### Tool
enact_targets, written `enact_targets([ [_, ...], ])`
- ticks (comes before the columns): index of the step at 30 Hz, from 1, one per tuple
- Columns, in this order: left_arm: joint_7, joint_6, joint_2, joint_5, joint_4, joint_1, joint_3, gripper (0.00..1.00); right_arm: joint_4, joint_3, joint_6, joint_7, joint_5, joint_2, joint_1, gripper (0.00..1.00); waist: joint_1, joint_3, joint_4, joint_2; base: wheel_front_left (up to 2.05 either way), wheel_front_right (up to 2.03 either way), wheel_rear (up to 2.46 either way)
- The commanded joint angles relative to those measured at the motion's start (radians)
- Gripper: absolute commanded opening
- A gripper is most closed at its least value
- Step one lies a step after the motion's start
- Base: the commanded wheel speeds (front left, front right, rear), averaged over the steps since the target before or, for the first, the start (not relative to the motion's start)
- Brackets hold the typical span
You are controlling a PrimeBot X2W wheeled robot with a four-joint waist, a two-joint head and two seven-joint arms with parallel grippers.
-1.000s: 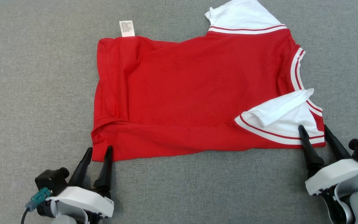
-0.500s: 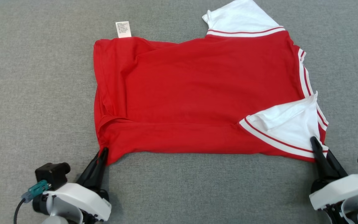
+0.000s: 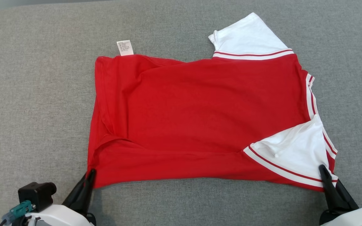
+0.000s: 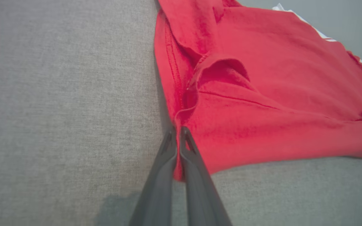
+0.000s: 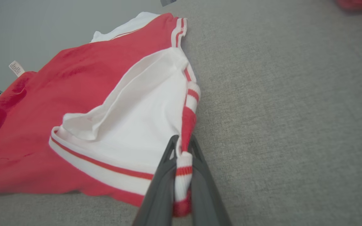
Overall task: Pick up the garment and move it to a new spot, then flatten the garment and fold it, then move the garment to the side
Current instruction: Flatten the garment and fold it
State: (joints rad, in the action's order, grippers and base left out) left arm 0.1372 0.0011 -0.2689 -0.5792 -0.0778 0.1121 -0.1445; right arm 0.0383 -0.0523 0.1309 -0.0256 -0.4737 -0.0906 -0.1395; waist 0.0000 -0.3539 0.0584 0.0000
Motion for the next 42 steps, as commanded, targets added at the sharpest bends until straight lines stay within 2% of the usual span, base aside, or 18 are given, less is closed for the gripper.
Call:
enact_targets([
  [1, 0.007, 0.004, -0.003, -0.007, -0.008, 0.008, 0.0, 0.0, 0.005, -0.005, 0.0, -0.007, 0.01, 0.001, -0.004, 0.0, 0.0, 0.0, -0.002, 0.0, 0.0, 0.0, 0.0],
  [2, 0.008, 0.007, -0.002, -0.004, -0.013, 0.009, -0.004, 0.0, 0.003, -0.005, 0.0, -0.011, 0.007, 0.004, -0.004, 0.0, 0.0, 0.0, -0.003, 0.0, 0.0, 0.0, 0.0],
  [3, 0.004, 0.01, -0.001, 0.005, -0.013, 0.006, -0.007, 0.0, 0.001, -0.006, 0.0, -0.018, 0.005, 0.005, -0.002, 0.4, 0.0, 0.001, -0.003, 0.0, 0.0, 0.0, 0.0],
  [4, 0.005, 0.01, 0.004, 0.009, -0.007, 0.004, -0.014, 0.04, -0.001, -0.005, 0.0, -0.022, 0.013, 0.003, 0.002, 1.0, 0.0, 0.001, -0.004, 0.0, 0.0, 0.0, 0.0],
  [5, -0.003, 0.013, 0.012, 0.007, -0.001, 0.001, -0.017, 1.0, 0.0, -0.008, 0.0, -0.02, 0.019, -0.002, 0.006, 1.0, 0.0, 0.002, -0.005, 0.0, 0.0, 0.0, 0.0],
  [8, -0.052, 0.017, 0.038, -0.004, 0.008, -0.016, -0.004, 1.0, 0.015, -0.022, 0.0, -0.001, 0.034, -0.011, 0.026, 1.0, 0.0, 0.005, -0.006, 0.0, 0.0, 0.0, 0.0],
  [13, -0.207, 0.021, 0.076, 0.023, -0.014, -0.067, 0.029, 1.0, 0.065, -0.05, 0.0, 0.055, 0.084, -0.036, 0.079, 1.0, 0.0, 0.017, -0.005, 0.0, 0.0, 0.0, 0.0],
  [16, -0.296, 0.021, 0.07, 0.063, -0.022, -0.115, 0.047, 1.0, 0.094, -0.06, 0.0, 0.089, 0.125, -0.049, 0.129, 1.0, 0.0, 0.028, -0.006, 0.0, 0.0, 0.0, 0.0],
  [19, -0.334, 0.014, 0.073, 0.085, -0.021, -0.149, 0.046, 1.0, 0.113, -0.059, 0.0, 0.105, 0.152, -0.05, 0.163, 1.0, 0.0, 0.036, -0.007, 0.0, 0.0, 0.0, 0.0],
  [21, -0.361, 0.012, 0.055, 0.116, -0.012, -0.185, 0.058, 1.0, 0.12, -0.057, 0.0, 0.111, 0.169, -0.059, 0.194, 1.0, 0.0, 0.04, -0.008, 0.0, 0.0, 0.0, 0.0],
  [27, -0.387, 0.017, 0.023, 0.182, 0.029, -0.243, 0.072, 1.0, 0.099, -0.036, 0.0, 0.109, 0.196, -0.075, 0.251, 1.0, 0.0, 0.054, -0.013, 0.0, 0.0, 0.0, 0.0],
  [35, -0.392, 0.008, 0.027, 0.187, 0.081, -0.249, 0.062, 1.0, 0.075, -0.042, 0.0, 0.118, 0.186, -0.069, 0.257, 1.0, 0.0, 0.054, -0.008, 0.0, 0.0, 0.0, 0.0],
  [42, -0.365, -0.025, -0.005, 0.171, 0.104, -0.343, 0.061, 1.0, 0.069, -0.01, 0.0, 0.11, 0.177, -0.073, 0.287, 1.0, 0.0, 0.033, -0.046, 0.0, 0.0, 0.0, 0.0],
])
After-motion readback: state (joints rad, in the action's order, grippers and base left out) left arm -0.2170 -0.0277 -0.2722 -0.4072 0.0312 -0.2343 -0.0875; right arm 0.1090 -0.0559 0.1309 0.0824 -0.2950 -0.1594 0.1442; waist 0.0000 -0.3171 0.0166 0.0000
